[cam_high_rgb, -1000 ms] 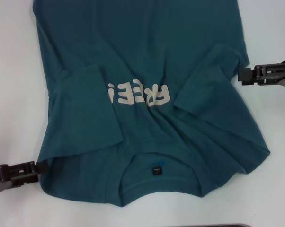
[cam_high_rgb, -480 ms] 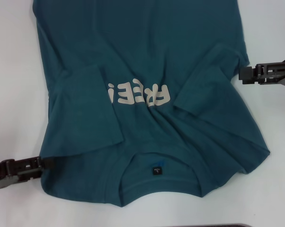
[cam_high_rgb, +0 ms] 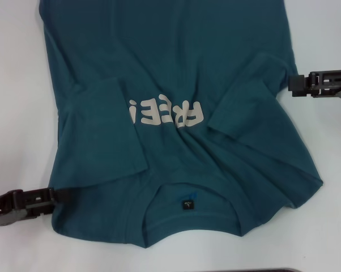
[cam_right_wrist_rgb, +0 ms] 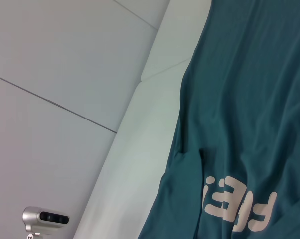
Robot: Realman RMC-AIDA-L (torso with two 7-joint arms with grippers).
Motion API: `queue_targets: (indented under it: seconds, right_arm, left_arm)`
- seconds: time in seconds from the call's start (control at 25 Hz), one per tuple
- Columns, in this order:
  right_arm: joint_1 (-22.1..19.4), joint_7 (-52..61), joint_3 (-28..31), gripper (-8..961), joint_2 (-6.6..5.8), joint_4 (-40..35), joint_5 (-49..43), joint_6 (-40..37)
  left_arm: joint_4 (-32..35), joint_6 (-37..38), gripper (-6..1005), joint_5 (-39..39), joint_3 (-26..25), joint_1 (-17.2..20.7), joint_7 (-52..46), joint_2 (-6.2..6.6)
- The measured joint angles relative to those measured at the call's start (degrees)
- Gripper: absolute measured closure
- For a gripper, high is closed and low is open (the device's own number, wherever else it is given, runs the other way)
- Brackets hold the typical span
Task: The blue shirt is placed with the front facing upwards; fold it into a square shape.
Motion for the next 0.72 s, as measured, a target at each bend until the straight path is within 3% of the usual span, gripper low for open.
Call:
queue_targets:
  seconds: [0.32,0.72]
  right_arm:
    - [-0.4,0.0,0.0,360,0.00,0.0,0.0,0.0]
    - [-0.5,0.0,0.1,366,0.01,0.0,0.0,0.0]
  left_arm:
    - [0.0,0.0,214,-0.3,-2.1,-0.2,-0.7,0.34]
    - [0.7,0.4,225,-0.1,-3.7,-2.2,-2.0,-0.19]
